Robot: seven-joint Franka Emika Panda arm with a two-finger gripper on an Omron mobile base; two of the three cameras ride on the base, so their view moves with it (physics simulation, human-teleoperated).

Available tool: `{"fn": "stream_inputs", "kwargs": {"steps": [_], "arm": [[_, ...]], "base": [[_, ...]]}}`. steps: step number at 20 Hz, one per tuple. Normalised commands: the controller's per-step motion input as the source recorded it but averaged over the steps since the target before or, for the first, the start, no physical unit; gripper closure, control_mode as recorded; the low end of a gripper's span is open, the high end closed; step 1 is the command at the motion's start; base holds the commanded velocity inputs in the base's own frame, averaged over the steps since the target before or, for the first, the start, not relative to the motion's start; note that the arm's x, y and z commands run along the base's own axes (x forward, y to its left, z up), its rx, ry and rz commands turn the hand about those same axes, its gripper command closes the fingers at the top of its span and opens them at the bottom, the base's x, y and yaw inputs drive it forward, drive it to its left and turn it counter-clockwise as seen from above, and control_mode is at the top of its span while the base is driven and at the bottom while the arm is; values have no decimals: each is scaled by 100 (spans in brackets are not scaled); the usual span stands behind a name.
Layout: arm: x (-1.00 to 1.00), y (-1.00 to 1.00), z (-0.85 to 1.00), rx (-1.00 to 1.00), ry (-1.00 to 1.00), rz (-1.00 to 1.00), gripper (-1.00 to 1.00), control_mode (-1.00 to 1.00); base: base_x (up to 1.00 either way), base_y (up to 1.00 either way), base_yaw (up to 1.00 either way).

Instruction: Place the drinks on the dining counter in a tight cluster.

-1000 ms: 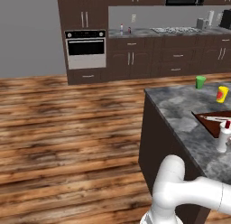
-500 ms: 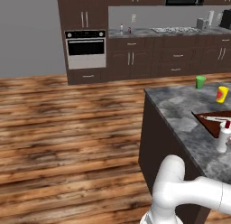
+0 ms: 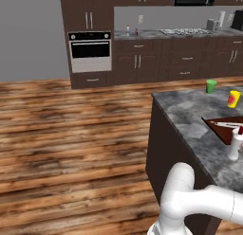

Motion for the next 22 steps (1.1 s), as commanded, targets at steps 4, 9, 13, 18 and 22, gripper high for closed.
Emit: {"fn": "stream_inputs", "kwargs": {"steps": [4, 9, 13, 18, 22], "arm": [[0, -2, -27, 5, -7, 0, 100, -100], [0, 0, -8, 0, -4, 0, 100, -100], [0, 0, 0, 0, 0, 0, -100, -100], [0, 0, 0, 0, 0, 0, -100, -100], [0, 0, 0, 0, 0, 0, -100, -100]], "base": [[0, 0, 0], [0, 0, 0], [0, 0, 0], [0, 0, 0], [0, 0, 0]]}}
